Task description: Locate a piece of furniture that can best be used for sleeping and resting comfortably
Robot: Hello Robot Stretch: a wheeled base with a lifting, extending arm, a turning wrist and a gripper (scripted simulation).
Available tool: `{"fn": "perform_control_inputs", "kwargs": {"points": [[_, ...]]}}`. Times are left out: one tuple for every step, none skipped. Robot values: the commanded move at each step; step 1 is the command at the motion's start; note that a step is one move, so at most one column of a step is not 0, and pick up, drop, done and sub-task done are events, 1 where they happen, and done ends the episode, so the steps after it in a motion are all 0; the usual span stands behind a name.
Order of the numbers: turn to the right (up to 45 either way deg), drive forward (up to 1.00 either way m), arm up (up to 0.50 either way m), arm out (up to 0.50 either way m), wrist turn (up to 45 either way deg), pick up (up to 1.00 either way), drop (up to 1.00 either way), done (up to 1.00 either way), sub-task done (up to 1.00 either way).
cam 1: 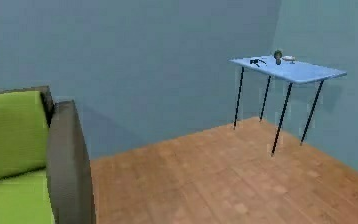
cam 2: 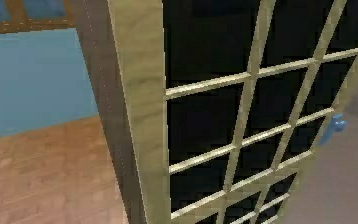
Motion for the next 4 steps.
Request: {"fn": "perform_control_inputs", "kwargs": {"points": [[-18.0, 0.0, 0.0, 0.0, 0.0, 0.0, 0.0, 0.0, 0.0], [0.0, 0.15, 0.0, 0.0, 0.0, 0.0, 0.0, 0.0, 0.0], [-45.0, 0.0, 0.0, 0.0, 0.0, 0.0, 0.0, 0.0, 0.0], [-36.0, 0.0, 0.0, 0.0, 0.0, 0.0, 0.0, 0.0, 0.0]]}}
